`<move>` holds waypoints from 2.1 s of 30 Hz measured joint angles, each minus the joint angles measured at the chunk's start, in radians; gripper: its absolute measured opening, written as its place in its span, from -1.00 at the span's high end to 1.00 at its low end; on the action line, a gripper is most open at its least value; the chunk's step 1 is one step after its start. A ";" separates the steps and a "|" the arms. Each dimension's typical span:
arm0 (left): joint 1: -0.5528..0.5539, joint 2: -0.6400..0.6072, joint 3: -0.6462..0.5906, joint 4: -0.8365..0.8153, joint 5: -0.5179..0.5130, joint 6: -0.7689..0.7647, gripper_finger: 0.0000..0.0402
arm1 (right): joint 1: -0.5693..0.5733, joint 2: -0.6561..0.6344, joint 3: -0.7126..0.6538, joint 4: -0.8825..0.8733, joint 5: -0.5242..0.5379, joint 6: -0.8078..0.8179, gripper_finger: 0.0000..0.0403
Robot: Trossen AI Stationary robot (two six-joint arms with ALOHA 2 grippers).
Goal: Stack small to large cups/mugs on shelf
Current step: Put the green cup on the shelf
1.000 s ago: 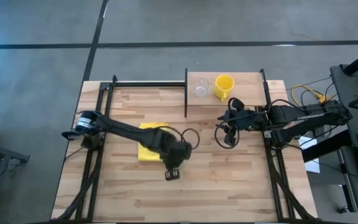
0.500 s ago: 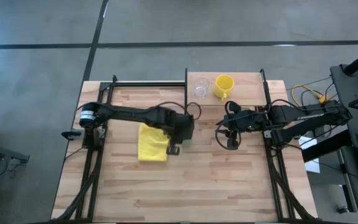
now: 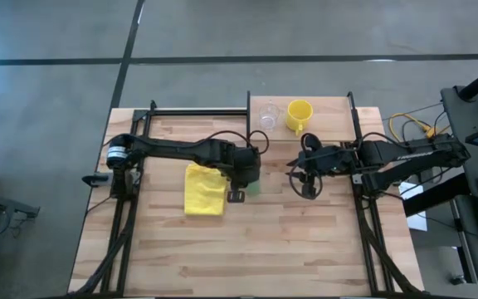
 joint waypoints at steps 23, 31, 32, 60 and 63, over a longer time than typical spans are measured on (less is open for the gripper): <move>-0.012 -0.007 0.104 0.037 0.018 -0.078 0.59 | 0.000 0.043 -0.001 0.046 -0.060 -0.112 0.23; -0.013 -0.035 0.205 -0.048 0.013 -0.080 0.59 | 0.001 0.228 0.000 0.217 -0.165 -0.243 0.10; -0.013 -0.042 0.216 -0.078 0.007 -0.080 0.59 | 0.001 0.253 0.000 0.220 -0.166 -0.249 0.10; -0.013 -0.344 0.225 -0.163 -0.137 -0.079 0.59 | -0.002 0.650 0.219 0.148 -0.003 -0.316 0.19; -0.013 -0.349 0.223 -0.171 -0.160 -0.078 0.59 | -0.005 0.639 0.219 0.147 0.004 -0.312 0.38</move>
